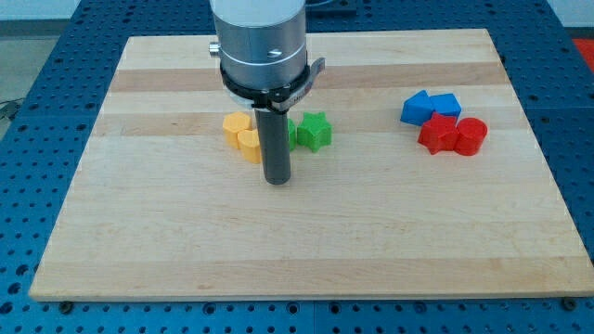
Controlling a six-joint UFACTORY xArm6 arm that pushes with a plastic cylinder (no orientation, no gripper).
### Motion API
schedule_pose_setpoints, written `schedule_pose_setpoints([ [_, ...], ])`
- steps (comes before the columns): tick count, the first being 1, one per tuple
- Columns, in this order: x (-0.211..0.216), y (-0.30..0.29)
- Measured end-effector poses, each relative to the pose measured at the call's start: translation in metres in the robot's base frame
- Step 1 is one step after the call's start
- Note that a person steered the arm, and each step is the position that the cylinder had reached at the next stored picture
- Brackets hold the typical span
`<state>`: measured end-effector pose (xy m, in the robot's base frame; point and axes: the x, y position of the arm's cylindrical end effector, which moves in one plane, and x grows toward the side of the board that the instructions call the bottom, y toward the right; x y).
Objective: Adjust the green circle in between green star and yellow heart
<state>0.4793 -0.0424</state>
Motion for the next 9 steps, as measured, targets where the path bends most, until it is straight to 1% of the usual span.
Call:
schedule_pose_setpoints([
  [2, 0.0, -0.004],
  [9, -0.031, 0.005],
])
